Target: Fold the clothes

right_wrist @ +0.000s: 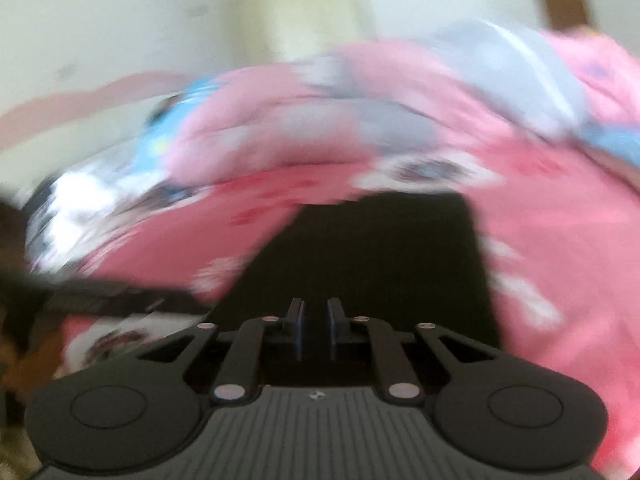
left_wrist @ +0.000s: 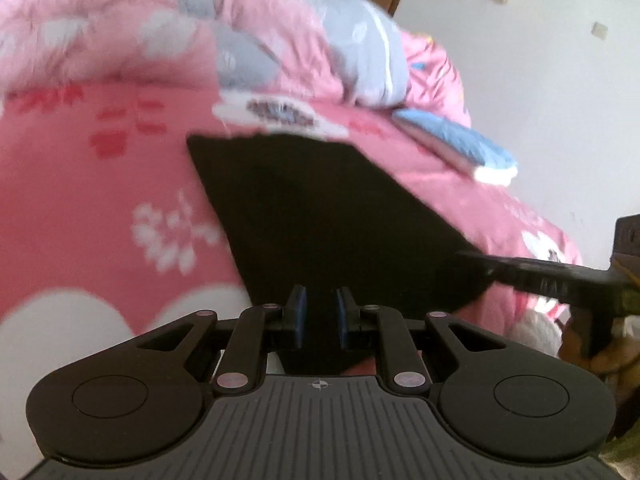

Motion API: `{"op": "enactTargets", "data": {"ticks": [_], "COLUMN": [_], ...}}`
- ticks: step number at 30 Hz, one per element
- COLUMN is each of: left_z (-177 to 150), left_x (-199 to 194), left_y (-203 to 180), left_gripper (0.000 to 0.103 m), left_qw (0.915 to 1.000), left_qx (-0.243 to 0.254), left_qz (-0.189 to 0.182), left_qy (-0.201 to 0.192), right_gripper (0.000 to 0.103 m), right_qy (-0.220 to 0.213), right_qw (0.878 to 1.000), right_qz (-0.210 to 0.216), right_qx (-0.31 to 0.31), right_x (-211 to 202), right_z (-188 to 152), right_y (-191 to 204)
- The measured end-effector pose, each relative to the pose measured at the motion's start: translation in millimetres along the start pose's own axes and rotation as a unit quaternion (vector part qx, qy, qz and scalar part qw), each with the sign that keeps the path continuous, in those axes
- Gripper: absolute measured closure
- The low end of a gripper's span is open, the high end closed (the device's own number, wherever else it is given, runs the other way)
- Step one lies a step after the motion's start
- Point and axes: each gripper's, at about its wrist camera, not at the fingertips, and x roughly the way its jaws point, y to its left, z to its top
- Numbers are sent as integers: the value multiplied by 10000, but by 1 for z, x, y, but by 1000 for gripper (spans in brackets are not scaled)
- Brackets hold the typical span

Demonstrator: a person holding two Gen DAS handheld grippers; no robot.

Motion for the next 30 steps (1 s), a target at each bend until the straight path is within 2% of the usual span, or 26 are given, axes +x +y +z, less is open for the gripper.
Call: {"op": "enactTargets", "data": {"ticks": [2,3,7,10,14,16,19,20,23,26,30], "left_z": [-4,-5,-3,-3,-5,-5,-2,2,18,22,20], "left_x": [1,1,1,2,0,-5,-23,-28,-28,-14,4], "left_y": [2,3,6,2,1,4,7,9,20,27,36], "left_gripper": [88,88,88,88,88,88,88,88,88,88,88], "left_qw": [10000,9999,9998,9999,9999,9997,9981,9979,9987,9987,9977], "left_qx": [-82,-107,-143,-80,-118,-175,19,39,-197,-389,-650], "left_qz": [-29,-48,-79,-22,43,135,602,621,324,168,43], "left_qy": [36,31,85,95,79,85,-96,-192,-336,-280,-174], "right_gripper": [92,101,99,99,99,99,98,98,98,98,98], "right_qy": [140,144,-120,-485,-448,-329,-260,-320,-536,-644,-475], "right_qw": [9976,9955,9813,9806,9920,9929,9879,9861,9830,9840,9856], "right_qz": [-567,-774,-1507,-1213,-472,-435,-726,-784,-831,-402,53], "right_qx": [371,524,1192,1458,1081,1058,1346,1427,1545,1612,1625], "right_x": [-8,-16,-48,-61,-35,-20,-16,-21,-35,-27,-2], "right_z": [-5,-8,-7,-3,1,-1,-4,-4,-1,4,5], "right_y": [-29,-41,-77,-78,-44,-41,-56,-60,-65,-60,-49]}}
